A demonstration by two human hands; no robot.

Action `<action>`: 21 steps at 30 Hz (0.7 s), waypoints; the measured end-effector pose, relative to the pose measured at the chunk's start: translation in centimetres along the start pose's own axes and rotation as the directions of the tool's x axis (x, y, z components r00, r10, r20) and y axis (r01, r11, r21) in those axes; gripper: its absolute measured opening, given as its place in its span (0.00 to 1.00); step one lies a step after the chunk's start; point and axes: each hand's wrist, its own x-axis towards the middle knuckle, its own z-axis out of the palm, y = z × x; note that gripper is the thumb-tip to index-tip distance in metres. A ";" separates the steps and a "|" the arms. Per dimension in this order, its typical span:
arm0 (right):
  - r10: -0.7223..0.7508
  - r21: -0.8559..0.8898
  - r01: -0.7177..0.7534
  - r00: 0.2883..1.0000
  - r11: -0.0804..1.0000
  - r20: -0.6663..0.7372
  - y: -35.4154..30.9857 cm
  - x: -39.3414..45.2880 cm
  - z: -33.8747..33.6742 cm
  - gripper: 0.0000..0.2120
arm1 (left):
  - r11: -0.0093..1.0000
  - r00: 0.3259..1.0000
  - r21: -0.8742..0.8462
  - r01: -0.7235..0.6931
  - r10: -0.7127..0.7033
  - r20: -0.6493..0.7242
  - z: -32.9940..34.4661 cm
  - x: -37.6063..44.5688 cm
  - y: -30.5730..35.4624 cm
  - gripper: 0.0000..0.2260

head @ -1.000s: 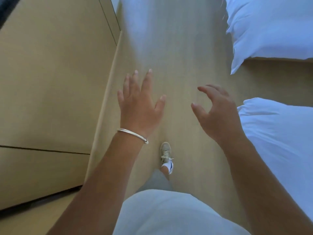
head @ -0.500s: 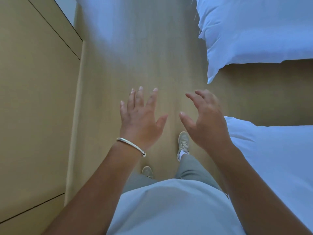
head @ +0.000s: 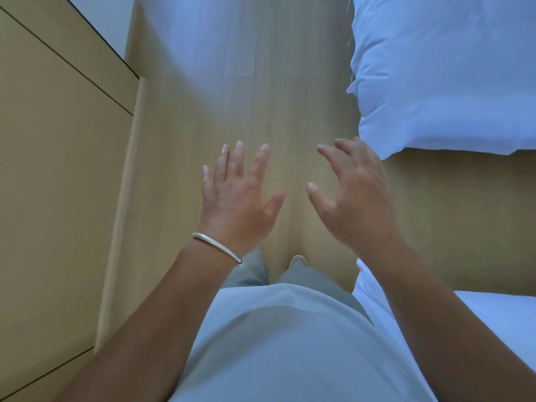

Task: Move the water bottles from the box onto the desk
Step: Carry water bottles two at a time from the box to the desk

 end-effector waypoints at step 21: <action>0.097 -0.113 -0.097 0.995 0.989 -0.009 0.0 41.4 -0.7 0.28 | 0.993 0.988 -0.010 -0.117 0.117 0.096 -12.8 42.3 1.8 0.34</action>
